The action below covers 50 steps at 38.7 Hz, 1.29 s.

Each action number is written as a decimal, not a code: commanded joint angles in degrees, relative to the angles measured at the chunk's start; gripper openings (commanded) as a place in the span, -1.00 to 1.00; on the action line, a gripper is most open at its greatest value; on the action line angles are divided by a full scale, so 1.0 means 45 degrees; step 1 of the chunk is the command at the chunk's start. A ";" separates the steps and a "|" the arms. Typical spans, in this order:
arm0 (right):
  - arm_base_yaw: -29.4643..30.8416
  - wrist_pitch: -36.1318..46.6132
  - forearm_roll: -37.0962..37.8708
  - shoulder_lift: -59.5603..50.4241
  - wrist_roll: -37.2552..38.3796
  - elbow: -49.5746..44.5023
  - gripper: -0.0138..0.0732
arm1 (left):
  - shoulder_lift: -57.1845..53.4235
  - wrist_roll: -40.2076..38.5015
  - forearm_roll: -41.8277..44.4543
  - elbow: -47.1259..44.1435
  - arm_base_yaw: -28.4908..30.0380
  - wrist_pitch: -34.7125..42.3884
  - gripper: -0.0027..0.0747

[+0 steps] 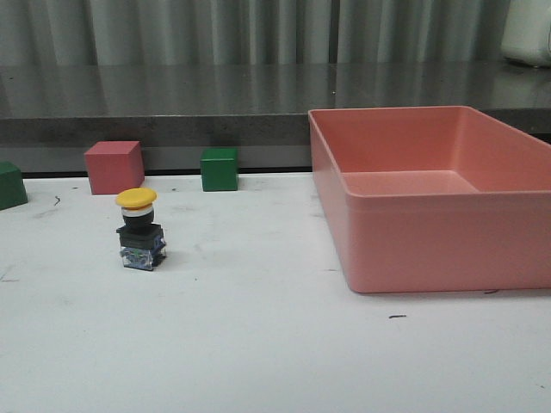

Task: Place and stand button with both arms

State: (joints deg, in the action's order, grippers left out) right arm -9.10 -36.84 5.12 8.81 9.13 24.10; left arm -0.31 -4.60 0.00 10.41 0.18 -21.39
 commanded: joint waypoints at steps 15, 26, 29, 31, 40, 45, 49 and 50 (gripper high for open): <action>0.0084 0.0956 0.0229 0.0141 -0.0028 0.0314 -0.85 | -0.0292 -0.0154 -0.0185 -0.2452 0.0474 0.3145 -0.98; 0.0084 0.0956 0.0229 0.0141 -0.0028 0.0314 -0.85 | -0.0292 -0.0154 -0.0185 -0.2452 0.0474 0.3302 -0.98; 0.0084 0.0956 0.0229 0.0141 -0.0028 0.0314 -0.85 | -0.0292 -0.0154 -0.0185 -0.2452 0.0474 0.3302 -0.98; 0.0084 0.0956 0.0229 0.0141 -0.0028 0.0314 -0.85 | -0.0292 -0.0154 -0.0185 -0.2452 0.0474 0.3302 -0.98; 0.0084 0.0956 0.0229 0.0141 -0.0028 0.0314 -0.85 | -0.0292 -0.0154 -0.0185 -0.2452 0.0474 0.3302 -0.98; 0.0084 0.0956 0.0229 0.0141 -0.0028 0.0314 -0.85 | -0.0292 -0.0154 -0.0185 -0.2452 0.0474 0.3302 -0.98; 0.0084 0.0956 0.0229 0.0141 -0.0028 0.0314 -0.85 | -0.0292 -0.0154 -0.0185 -0.2452 0.0474 0.3302 -0.98; 0.0084 0.0956 0.0229 0.0141 -0.0028 0.0314 -0.85 | -0.0292 -0.0154 -0.0185 -0.2452 0.0474 0.3302 -0.98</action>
State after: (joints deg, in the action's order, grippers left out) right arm -9.10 -36.84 5.12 8.81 9.13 24.10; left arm -0.31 -4.68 -0.31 -0.13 2.32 -11.43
